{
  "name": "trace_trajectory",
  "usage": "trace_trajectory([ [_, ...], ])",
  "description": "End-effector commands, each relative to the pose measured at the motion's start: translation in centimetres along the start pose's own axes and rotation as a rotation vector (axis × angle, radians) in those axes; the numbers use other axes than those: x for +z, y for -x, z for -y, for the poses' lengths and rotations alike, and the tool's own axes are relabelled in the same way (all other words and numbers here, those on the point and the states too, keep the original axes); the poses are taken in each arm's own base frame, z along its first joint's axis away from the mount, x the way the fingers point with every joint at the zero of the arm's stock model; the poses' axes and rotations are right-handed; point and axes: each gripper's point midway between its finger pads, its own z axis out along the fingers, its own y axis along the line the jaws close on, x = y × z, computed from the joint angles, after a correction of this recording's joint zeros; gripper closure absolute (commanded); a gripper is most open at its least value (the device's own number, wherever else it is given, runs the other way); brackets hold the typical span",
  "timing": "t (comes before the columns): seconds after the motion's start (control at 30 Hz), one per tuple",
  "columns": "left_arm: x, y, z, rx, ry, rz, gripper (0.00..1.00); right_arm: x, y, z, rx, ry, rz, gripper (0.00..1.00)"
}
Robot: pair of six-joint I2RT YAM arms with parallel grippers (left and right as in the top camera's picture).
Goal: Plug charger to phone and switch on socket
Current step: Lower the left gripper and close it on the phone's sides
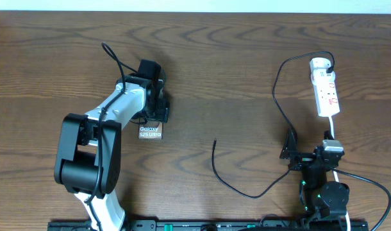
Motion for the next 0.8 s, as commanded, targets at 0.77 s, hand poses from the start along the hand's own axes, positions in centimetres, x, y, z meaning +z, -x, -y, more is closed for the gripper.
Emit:
trace_trajectory([
  [0.77,0.78,-0.98,0.01,-0.012,-0.009,-0.036,0.61,-0.03,-0.1,-0.25,-0.014,0.012,-0.002,0.01],
])
